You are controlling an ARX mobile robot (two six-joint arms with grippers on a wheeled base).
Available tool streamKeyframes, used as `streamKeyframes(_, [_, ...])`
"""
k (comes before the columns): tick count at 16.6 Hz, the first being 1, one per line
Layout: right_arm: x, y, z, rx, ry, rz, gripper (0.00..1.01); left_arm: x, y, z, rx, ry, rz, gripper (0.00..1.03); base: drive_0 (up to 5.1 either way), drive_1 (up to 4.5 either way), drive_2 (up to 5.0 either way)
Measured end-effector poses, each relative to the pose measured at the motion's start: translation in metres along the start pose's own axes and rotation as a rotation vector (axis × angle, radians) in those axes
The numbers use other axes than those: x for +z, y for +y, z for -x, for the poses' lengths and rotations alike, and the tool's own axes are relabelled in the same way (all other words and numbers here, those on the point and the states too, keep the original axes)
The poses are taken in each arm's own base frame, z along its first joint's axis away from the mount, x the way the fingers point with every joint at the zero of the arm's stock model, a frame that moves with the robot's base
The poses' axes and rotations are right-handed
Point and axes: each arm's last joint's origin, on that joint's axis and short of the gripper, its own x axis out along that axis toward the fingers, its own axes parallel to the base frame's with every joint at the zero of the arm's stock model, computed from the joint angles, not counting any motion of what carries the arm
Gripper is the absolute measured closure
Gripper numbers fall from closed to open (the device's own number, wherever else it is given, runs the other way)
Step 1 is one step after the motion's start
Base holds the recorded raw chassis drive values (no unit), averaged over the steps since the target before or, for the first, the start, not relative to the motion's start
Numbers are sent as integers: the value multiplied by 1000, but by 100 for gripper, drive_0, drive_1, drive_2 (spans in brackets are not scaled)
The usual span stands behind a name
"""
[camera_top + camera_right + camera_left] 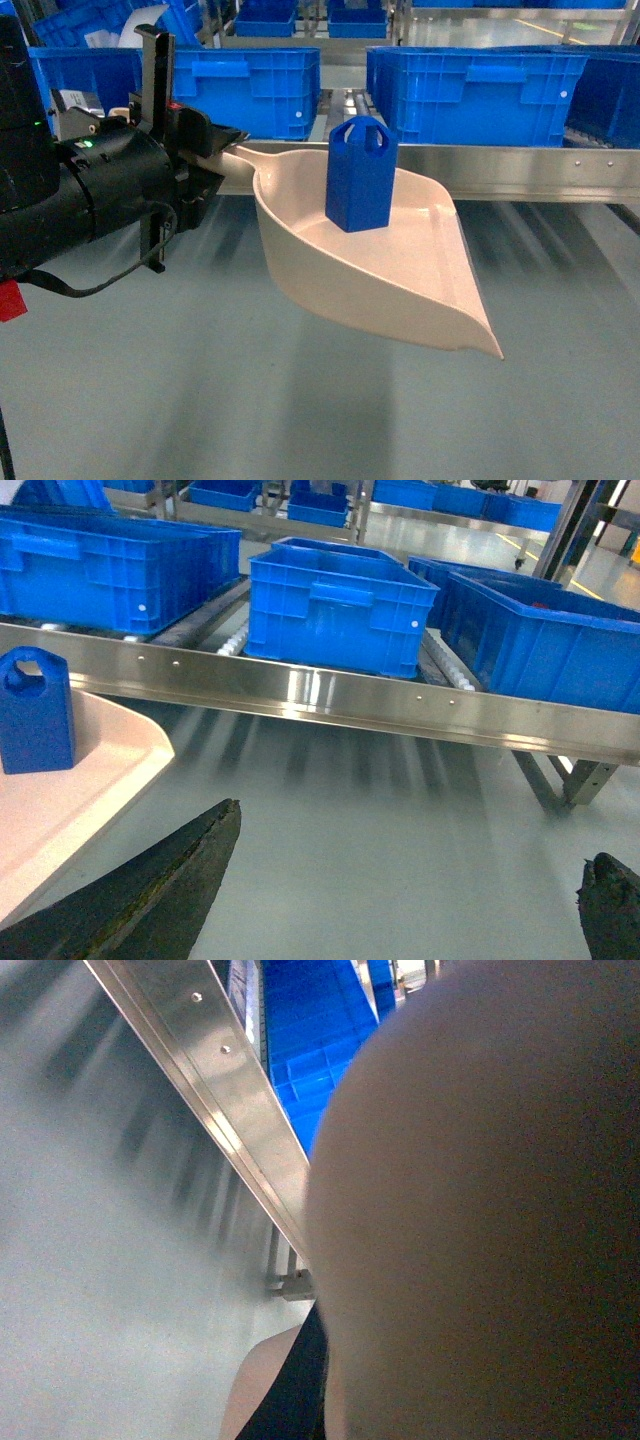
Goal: Place part in tray to right shelf
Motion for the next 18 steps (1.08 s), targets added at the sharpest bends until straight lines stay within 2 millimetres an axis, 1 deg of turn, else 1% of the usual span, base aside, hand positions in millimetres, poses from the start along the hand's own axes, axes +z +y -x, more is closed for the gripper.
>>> streamKeyframes(8, [0,0,0,-1,3,1,3,0,0,0,5,1,-1,88,47,466,-372])
streamKeyframes(13, [-1,0,0,1,6,2,3,4,2,1,12,-21,-3,88,69,492,-353])
streamKeyframes(18, [-1,0,-1,1,9,3,3,3,1,0,9,-14,-5,88,-13,410,-435])
